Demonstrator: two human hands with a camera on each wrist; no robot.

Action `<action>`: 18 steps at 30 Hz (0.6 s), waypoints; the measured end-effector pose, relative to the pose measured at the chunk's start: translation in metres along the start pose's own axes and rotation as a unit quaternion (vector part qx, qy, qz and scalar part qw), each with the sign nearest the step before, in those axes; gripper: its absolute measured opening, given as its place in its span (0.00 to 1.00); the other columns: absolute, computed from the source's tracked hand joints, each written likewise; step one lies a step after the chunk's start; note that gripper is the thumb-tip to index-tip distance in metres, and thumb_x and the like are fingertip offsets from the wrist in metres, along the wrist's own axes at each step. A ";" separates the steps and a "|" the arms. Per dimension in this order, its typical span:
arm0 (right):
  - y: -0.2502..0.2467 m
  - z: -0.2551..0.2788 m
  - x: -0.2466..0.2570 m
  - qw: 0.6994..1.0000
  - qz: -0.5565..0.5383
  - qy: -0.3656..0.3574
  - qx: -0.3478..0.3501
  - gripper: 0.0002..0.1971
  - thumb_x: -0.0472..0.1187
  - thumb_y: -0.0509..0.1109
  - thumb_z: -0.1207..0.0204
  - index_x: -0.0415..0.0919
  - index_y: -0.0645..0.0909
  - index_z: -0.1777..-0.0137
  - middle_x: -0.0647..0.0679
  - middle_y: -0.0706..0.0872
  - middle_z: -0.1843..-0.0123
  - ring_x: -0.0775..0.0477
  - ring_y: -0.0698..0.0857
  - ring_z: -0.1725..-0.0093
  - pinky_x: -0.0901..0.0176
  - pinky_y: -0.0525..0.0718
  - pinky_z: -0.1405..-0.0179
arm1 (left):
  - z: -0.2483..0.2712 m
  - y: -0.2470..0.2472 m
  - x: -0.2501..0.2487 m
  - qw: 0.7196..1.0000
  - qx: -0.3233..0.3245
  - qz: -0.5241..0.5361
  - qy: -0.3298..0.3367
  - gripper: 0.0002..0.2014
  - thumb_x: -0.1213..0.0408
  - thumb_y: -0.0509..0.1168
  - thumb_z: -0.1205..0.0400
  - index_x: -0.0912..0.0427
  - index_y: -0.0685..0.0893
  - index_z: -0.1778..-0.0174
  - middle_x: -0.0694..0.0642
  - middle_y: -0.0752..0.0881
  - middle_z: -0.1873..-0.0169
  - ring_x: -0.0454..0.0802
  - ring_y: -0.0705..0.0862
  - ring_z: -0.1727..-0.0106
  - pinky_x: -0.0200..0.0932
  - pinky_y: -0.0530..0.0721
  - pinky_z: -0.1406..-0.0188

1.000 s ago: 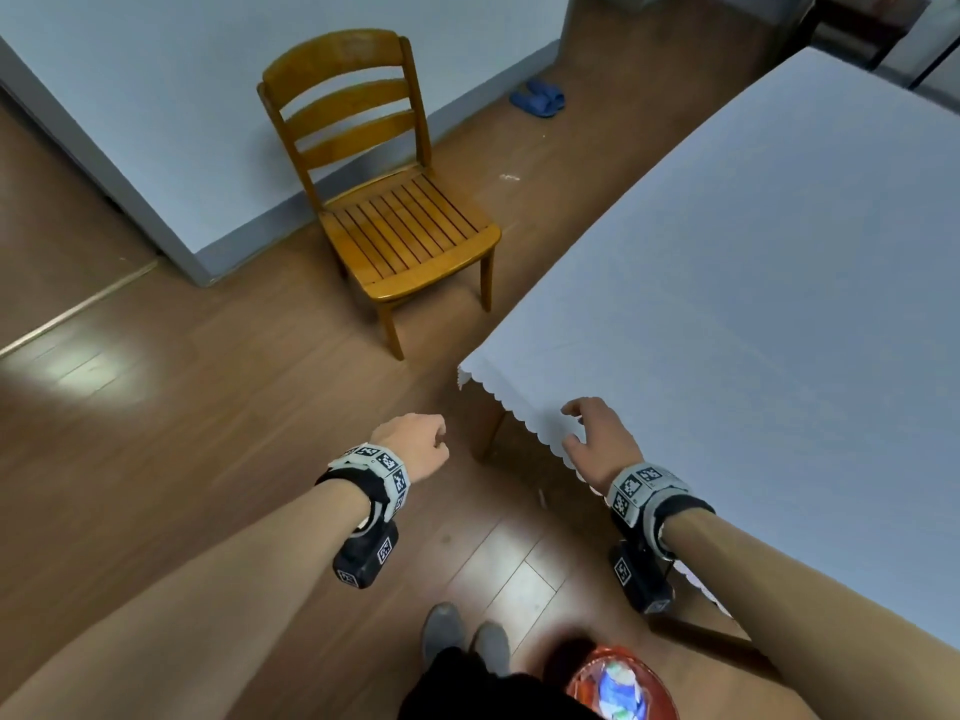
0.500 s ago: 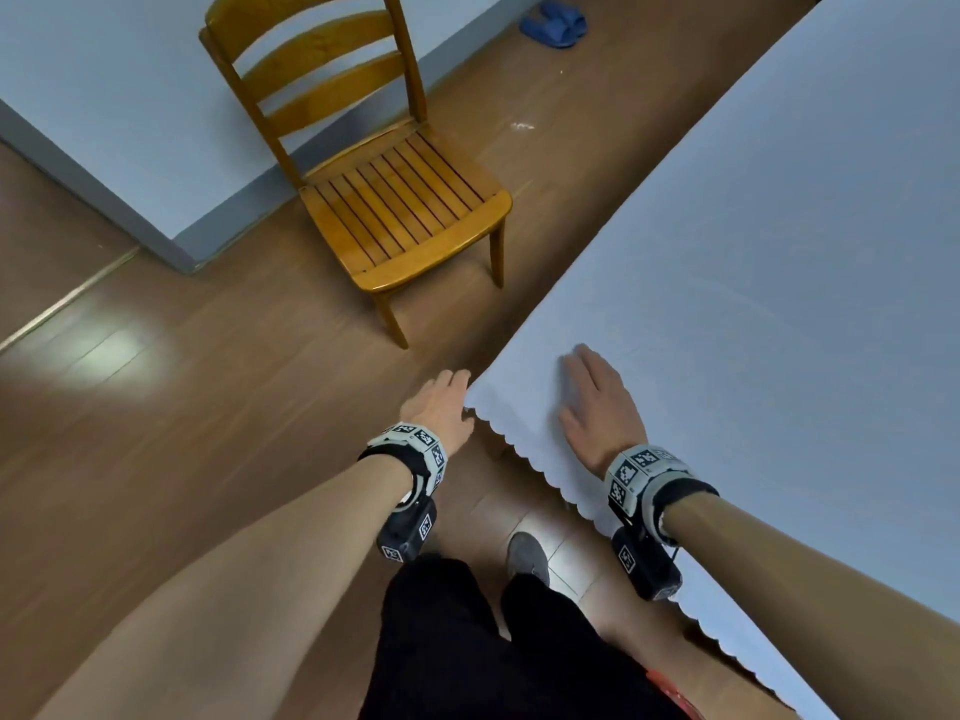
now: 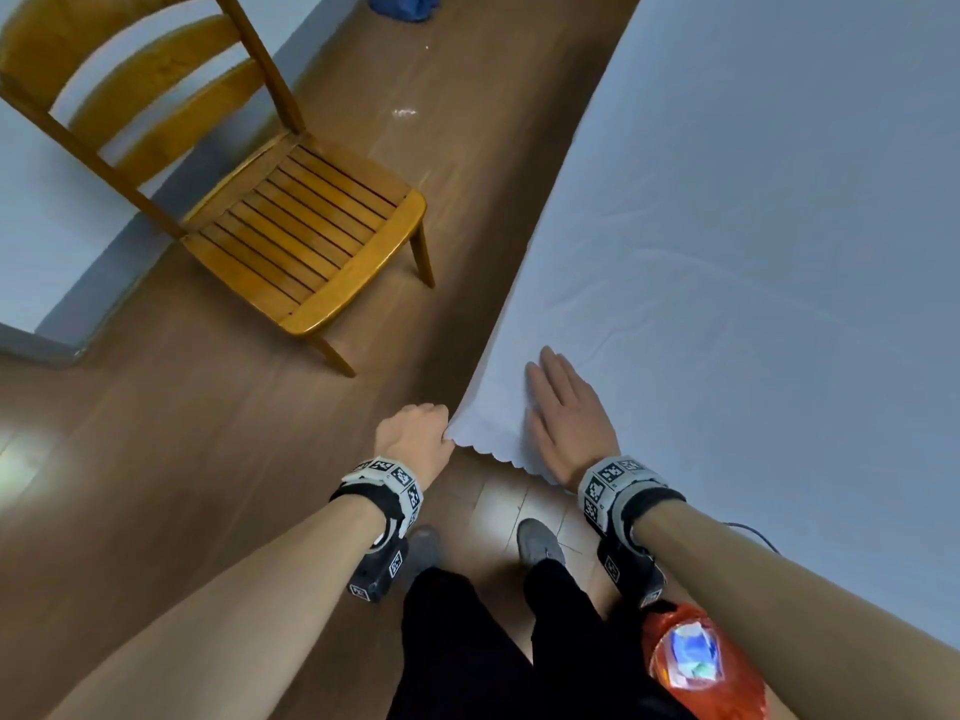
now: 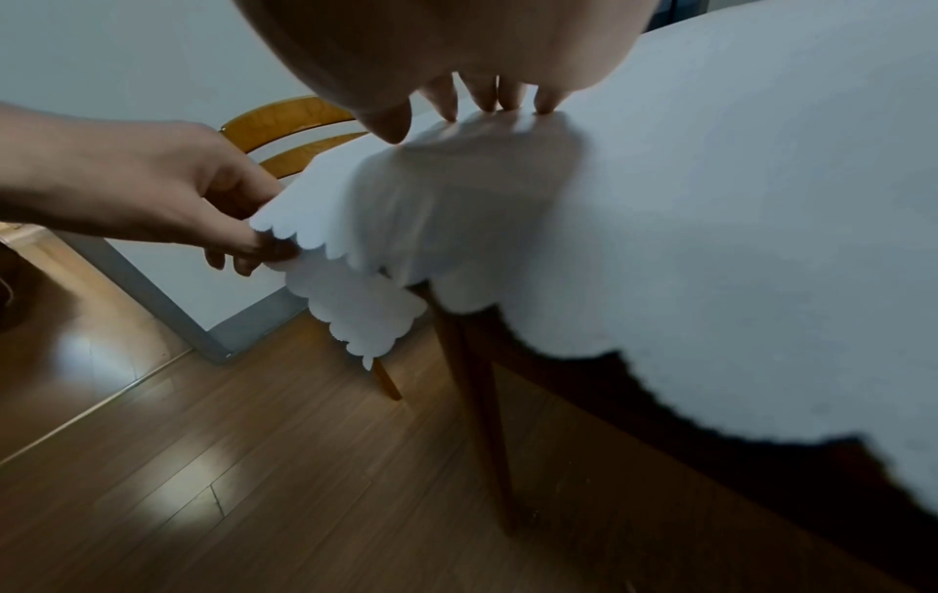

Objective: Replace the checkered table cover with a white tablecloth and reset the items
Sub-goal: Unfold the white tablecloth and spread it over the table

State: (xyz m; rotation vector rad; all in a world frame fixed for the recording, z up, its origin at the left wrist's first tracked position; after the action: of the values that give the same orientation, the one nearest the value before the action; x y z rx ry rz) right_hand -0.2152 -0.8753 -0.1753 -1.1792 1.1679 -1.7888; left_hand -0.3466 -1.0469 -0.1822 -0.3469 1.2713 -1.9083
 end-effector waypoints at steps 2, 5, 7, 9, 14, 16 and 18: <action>0.005 -0.001 0.014 1.000 0.006 0.002 -0.001 0.32 0.51 0.43 0.14 0.36 0.57 0.13 0.37 0.54 0.12 0.36 0.54 0.13 0.42 0.59 0.15 | -0.001 0.000 0.005 1.000 -0.001 -0.016 0.009 0.04 0.61 0.59 0.17 0.52 0.72 0.57 0.50 0.83 0.56 0.52 0.74 0.59 0.44 0.71 0.63; 0.013 0.001 0.036 1.000 0.015 -0.009 0.006 0.31 0.51 0.45 0.13 0.38 0.53 0.12 0.39 0.50 0.11 0.38 0.50 0.12 0.46 0.54 0.13 | -0.004 0.004 0.014 0.999 -0.001 -0.034 0.026 0.02 0.59 0.59 0.16 0.52 0.74 0.54 0.51 0.85 0.54 0.53 0.79 0.56 0.44 0.74 0.62; 0.018 0.004 0.049 0.999 0.007 -0.033 0.012 0.31 0.50 0.50 0.13 0.38 0.56 0.13 0.40 0.51 0.11 0.39 0.51 0.12 0.47 0.55 0.14 | -0.007 0.009 0.019 0.998 0.024 -0.056 0.033 0.05 0.59 0.58 0.16 0.52 0.79 0.49 0.52 0.87 0.50 0.55 0.84 0.49 0.44 0.74 0.60; 0.021 0.006 0.062 0.998 -0.009 -0.059 0.028 0.31 0.49 0.52 0.15 0.38 0.60 0.14 0.41 0.56 0.11 0.40 0.56 0.13 0.46 0.59 0.15 | -0.007 0.017 0.027 0.992 0.089 -0.087 0.031 0.10 0.58 0.59 0.16 0.52 0.82 0.42 0.53 0.86 0.44 0.56 0.85 0.43 0.45 0.76 0.56; -0.001 0.012 0.078 0.995 -0.070 -0.063 0.029 0.30 0.46 0.55 0.17 0.38 0.63 0.15 0.43 0.63 0.14 0.43 0.65 0.16 0.53 0.63 0.17 | 0.009 0.011 0.054 0.980 0.175 -0.098 0.018 0.13 0.54 0.61 0.17 0.51 0.84 0.41 0.55 0.85 0.41 0.57 0.86 0.43 0.48 0.84 0.47; -0.015 0.012 0.073 0.996 -0.073 -0.043 0.020 0.31 0.43 0.59 0.17 0.39 0.61 0.14 0.43 0.61 0.13 0.43 0.64 0.16 0.56 0.58 0.17 | 0.013 -0.004 0.060 0.981 0.166 -0.098 0.019 0.13 0.53 0.60 0.17 0.51 0.84 0.40 0.54 0.85 0.41 0.56 0.85 0.43 0.48 0.84 0.46; -0.026 0.011 0.063 0.997 -0.074 -0.011 0.015 0.33 0.44 0.59 0.18 0.39 0.59 0.14 0.43 0.59 0.12 0.44 0.62 0.15 0.55 0.57 0.16 | 0.014 -0.022 0.063 0.983 0.152 -0.098 0.017 0.13 0.52 0.60 0.16 0.49 0.83 0.39 0.54 0.85 0.41 0.56 0.85 0.42 0.48 0.83 0.44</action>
State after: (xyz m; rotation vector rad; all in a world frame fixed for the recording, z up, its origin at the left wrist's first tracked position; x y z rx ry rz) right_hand -0.2287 -0.9250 -0.1296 -1.2936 1.0617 -1.8910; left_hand -0.3890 -1.0991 -0.1685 -0.2883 0.9743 -2.2463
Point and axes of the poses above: each hand's wrist, its own z-axis away from the middle knuckle, its own y-axis out of the palm, x = y × z, the point moved 2 cm from there along -z, towards the middle knuckle
